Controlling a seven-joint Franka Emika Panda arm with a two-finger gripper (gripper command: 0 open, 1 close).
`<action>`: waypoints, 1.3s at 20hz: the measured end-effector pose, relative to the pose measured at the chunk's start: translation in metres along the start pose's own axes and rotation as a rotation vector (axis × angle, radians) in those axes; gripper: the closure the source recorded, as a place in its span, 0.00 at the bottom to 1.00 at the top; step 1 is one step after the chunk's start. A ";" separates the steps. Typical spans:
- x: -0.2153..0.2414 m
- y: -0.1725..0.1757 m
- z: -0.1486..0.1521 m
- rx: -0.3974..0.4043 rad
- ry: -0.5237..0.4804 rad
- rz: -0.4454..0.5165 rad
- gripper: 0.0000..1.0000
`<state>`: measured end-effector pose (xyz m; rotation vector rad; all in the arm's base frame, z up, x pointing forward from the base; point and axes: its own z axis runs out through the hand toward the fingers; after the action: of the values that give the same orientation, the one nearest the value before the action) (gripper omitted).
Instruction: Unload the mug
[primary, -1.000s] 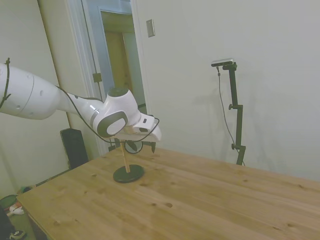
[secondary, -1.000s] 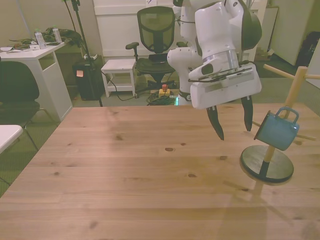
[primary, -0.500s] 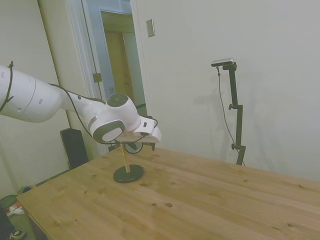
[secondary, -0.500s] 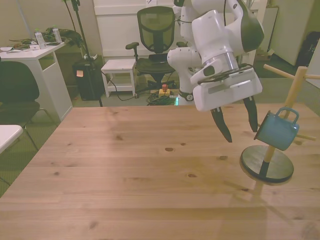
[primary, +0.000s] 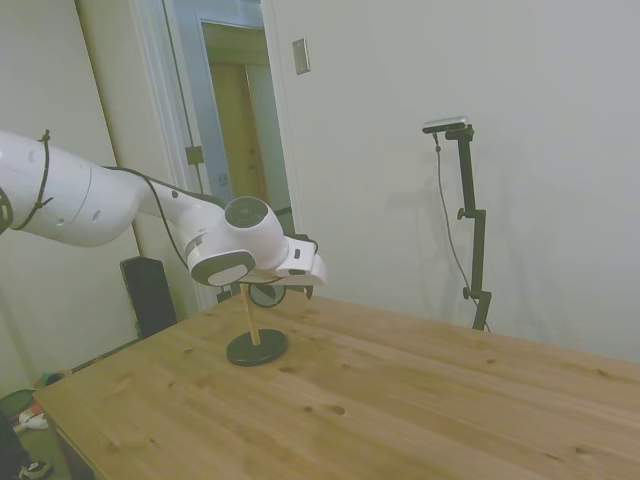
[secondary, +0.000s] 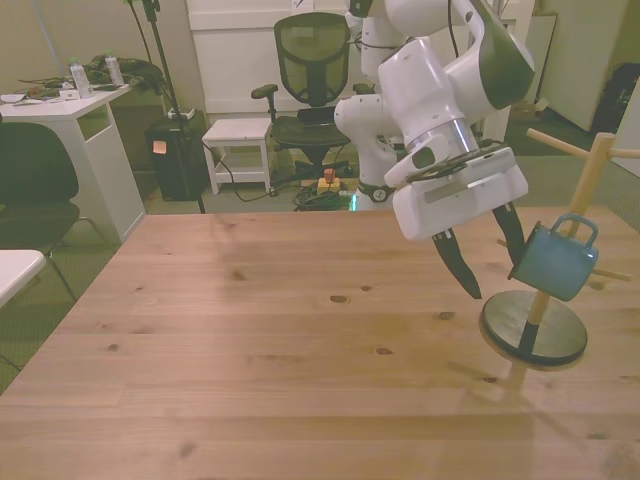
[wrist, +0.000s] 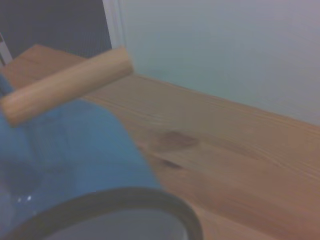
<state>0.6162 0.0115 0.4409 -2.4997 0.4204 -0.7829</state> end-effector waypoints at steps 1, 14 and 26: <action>0.002 -0.001 0.003 0.010 0.003 -0.001 0.00; 0.010 -0.012 0.039 0.069 -0.009 -0.035 1.00; 0.006 -0.024 0.024 0.126 -0.028 -0.063 1.00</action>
<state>0.6382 0.0377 0.4394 -2.4133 0.2744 -0.7730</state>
